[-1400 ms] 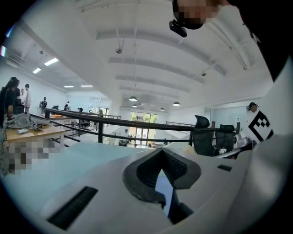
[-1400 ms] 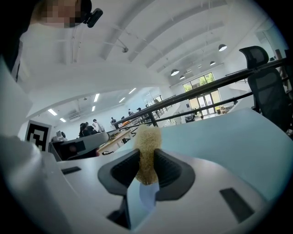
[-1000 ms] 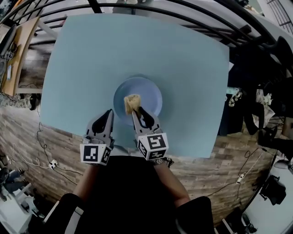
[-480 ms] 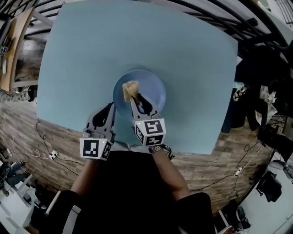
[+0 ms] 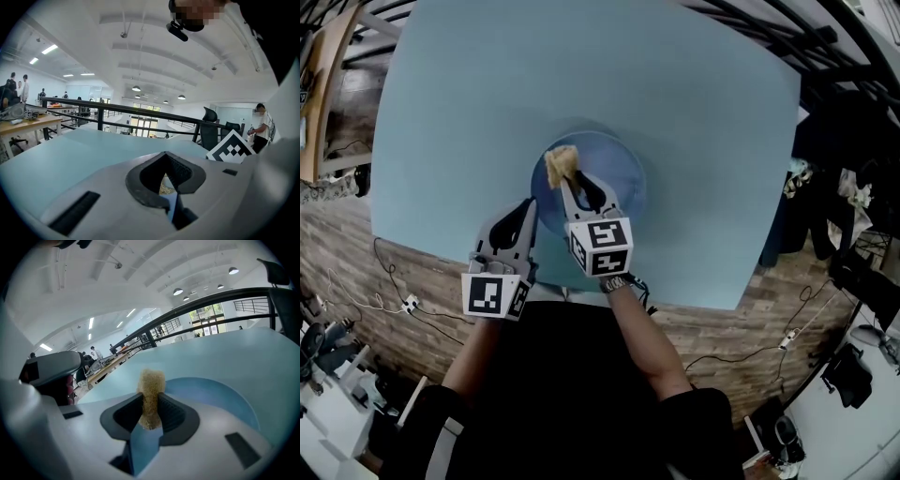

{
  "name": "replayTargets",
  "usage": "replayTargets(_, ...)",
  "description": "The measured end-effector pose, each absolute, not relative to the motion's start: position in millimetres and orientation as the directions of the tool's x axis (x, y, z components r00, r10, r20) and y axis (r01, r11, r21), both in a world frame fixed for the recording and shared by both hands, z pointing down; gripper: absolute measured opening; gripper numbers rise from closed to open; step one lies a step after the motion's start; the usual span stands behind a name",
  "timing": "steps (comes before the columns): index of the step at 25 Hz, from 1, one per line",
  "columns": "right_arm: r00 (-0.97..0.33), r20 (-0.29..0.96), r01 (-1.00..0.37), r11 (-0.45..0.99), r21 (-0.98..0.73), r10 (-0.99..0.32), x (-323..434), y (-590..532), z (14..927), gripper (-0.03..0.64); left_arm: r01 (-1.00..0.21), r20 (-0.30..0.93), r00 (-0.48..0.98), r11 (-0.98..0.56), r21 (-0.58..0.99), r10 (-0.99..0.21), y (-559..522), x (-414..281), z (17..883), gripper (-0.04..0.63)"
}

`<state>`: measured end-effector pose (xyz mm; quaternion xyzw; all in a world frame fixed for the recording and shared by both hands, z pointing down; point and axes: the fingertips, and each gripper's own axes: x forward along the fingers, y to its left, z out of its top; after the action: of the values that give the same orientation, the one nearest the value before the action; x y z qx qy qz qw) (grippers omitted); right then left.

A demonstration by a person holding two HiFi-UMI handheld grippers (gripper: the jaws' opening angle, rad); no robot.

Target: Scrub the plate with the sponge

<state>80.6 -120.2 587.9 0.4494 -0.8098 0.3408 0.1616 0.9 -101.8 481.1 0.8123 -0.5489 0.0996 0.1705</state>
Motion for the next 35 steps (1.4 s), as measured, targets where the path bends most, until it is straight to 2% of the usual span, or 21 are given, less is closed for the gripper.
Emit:
replayTargets(15,-0.515,0.644,-0.856,0.306,-0.416,-0.565,79.6,-131.7,622.4,0.083,-0.920,0.356,0.390,-0.346,0.183,-0.849,-104.5,11.4,487.5,0.002)
replayTargets(35,-0.434,0.665,-0.897,0.221,-0.383,-0.607,110.7,-142.7,626.4,0.083,-0.916,0.356,0.400,-0.355,0.187,-0.845,-96.7,16.9,488.0,0.002)
